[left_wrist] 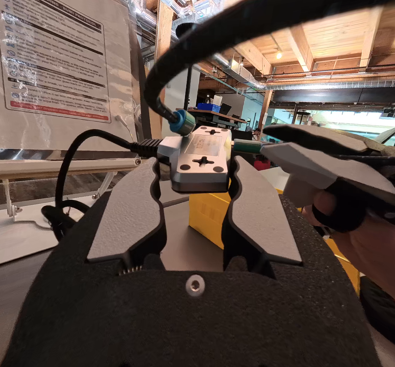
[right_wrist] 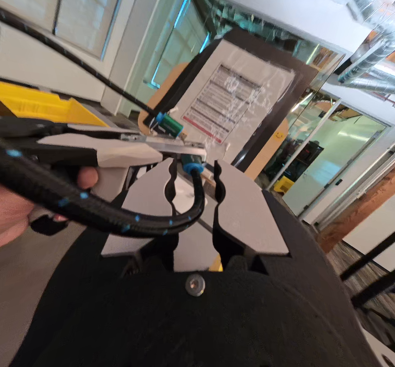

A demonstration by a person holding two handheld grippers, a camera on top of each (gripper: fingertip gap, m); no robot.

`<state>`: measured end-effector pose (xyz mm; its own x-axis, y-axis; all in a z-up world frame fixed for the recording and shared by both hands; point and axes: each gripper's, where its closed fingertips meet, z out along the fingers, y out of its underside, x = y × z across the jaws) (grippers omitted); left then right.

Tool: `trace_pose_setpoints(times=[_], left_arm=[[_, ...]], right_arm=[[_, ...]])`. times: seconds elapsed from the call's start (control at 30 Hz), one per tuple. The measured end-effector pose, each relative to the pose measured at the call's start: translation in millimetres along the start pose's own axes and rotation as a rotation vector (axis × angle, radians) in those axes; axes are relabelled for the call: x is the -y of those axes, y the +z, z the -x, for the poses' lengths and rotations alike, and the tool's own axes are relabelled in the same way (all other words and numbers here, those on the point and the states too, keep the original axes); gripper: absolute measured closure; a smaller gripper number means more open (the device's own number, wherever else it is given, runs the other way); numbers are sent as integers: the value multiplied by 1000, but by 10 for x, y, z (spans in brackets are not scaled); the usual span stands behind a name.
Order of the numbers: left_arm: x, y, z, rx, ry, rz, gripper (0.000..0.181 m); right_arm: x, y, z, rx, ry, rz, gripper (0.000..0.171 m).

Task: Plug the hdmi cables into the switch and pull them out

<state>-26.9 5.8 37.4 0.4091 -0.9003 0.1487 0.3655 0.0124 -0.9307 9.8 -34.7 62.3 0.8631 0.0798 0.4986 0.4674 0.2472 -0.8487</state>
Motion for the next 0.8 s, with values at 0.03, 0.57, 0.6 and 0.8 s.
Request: trace_pose_setpoints(times=[0.03,0.57,0.6,0.8], left_arm=[[16,-4,-1,1,-3,-7,119],[-5,-7,-109,-22,38,0,127],[-13,-6,-106,-23,34,3,127],[-38,-9,-42,-3,22,5,127]], right_arm=[[-48,18,32,16,-12,41,135],[-109,72,15,-34,113,90,148],[-111,77,15,-33,117,90,149],[-155,136,42,-1,154,116,148]])
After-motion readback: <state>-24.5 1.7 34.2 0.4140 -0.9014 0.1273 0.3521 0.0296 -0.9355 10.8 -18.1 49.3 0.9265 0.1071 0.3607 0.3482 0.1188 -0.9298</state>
